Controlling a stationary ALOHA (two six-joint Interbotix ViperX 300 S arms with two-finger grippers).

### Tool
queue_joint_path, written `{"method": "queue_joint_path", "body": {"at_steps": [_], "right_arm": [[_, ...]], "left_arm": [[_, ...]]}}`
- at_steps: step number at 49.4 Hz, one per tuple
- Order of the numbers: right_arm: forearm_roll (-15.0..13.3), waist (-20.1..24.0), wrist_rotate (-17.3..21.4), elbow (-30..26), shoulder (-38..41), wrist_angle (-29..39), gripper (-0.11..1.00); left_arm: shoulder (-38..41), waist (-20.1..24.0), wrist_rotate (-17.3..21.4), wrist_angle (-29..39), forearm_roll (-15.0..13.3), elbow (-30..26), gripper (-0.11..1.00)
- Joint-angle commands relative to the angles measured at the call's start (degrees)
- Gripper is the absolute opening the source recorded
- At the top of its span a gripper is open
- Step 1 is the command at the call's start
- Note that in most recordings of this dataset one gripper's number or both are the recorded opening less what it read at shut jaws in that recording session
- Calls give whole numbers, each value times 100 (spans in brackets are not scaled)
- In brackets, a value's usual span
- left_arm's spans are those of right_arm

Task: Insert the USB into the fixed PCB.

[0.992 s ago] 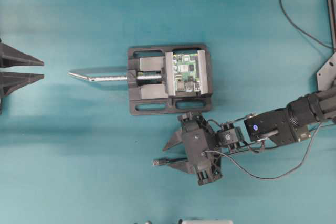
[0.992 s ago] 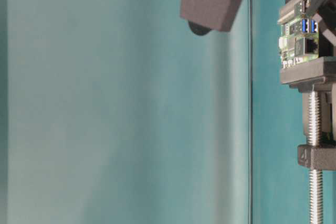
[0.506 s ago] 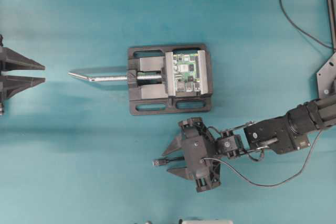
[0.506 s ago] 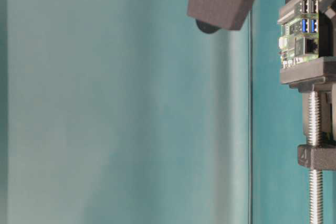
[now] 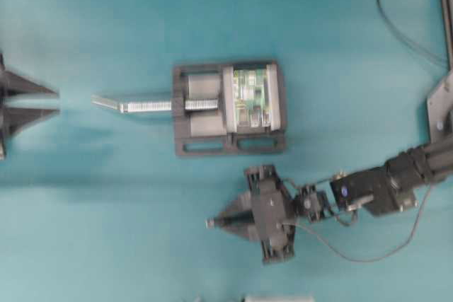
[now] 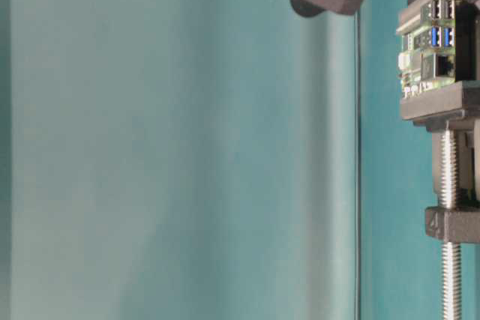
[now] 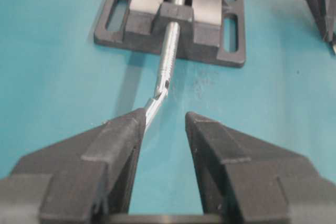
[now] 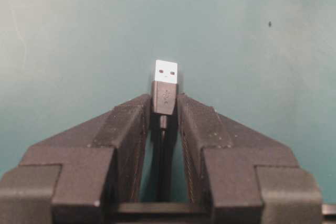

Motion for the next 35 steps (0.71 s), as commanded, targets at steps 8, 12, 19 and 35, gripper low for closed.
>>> {"method": "queue_joint_path", "body": {"at_steps": [8, 12, 19, 35], "right_arm": [[18, 79, 0, -44, -70, 9, 25], [18, 79, 0, -35, -70, 18, 25], [18, 79, 0, 18, -70, 18, 24], [18, 79, -9, 123, -70, -35, 24]], "left_arm": [[35, 26, -62, -62, 18, -70, 52], [35, 26, -62, -62, 18, -70, 52], [35, 26, -62, -62, 18, -70, 52], [35, 26, -62, -62, 18, -70, 52]]}}
